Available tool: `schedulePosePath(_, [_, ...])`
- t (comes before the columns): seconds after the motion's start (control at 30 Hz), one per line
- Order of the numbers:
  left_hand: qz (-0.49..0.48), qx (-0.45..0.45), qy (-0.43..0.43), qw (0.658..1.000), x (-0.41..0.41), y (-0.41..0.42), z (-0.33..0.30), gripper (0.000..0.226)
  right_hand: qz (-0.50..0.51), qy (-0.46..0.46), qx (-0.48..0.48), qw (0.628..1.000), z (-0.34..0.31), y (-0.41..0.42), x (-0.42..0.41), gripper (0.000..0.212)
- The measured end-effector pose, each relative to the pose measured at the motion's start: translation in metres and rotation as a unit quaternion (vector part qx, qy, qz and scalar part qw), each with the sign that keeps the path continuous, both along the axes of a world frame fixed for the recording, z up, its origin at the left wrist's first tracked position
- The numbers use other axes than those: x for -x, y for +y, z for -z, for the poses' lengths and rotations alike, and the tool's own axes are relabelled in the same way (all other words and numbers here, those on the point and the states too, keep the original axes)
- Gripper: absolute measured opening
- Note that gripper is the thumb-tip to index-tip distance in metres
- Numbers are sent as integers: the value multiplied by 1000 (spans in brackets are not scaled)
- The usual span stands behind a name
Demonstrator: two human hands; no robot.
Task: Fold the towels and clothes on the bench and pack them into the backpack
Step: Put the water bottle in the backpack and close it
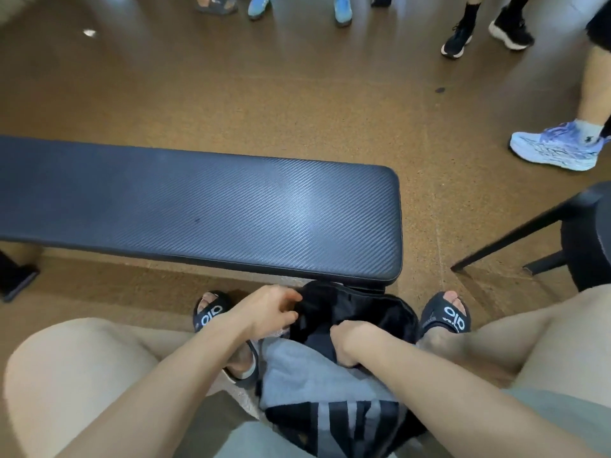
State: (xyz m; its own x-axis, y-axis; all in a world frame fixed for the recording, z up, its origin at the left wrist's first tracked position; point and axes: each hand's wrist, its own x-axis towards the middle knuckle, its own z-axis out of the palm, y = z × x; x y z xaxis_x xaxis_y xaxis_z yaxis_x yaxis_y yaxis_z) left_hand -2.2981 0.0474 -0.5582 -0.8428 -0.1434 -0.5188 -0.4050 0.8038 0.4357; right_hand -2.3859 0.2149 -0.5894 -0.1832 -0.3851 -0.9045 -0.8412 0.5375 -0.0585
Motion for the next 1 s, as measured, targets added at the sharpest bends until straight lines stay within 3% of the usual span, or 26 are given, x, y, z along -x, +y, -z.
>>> schedulePosePath(0.1, [-32, -26, -1, 999, -3, -27, -33, 40, -74, 10, 32, 997, -46, -41, 8, 32])
schedulePosePath(0.2, [-124, -3, 103, 987, -20, -79, -81, 13, -120, 17, 142, 982, -102, -106, 4, 29])
schedulePosePath(0.27, [-238, 33, 182, 953, -41, -122, -112, 5, -86, -5, 243, 966, -133, -156, -3, 19])
schedulePosePath(0.33, [-364, 63, 249, 895, -68, -167, -131, 6, -28, -35, 340, 939, -155, -209, -10, 19])
schedulePosePath(0.4, [-490, 72, 285, 821, -100, -214, -138, 24, 50, -70, 425, 901, -163, -262, -18, 25])
schedulePosePath(0.5, [-627, 42, 317, 711, -143, -281, -133, 54, 142, -146, 476, 855, -160, -335, -36, 41])
schedulePosePath(0.6, [-694, 13, 336, 637, -171, -347, -113, 87, 143, -180, 500, 835, -156, -401, -59, 56])
schedulePosePath(0.77, [-730, -9, 363, 579, -178, -450, -74, 120, 174, -247, 505, 808, -141, -505, -89, 73])
schedulePosePath(0.93, [-727, 28, 417, 545, -154, -529, -59, 122, 172, -265, 518, 795, -117, -562, -95, 75])
schedulePosePath(1.0, [-734, 42, 434, 522, -148, -552, -53, 112, 183, -268, 521, 790, -107, -570, -93, 75])
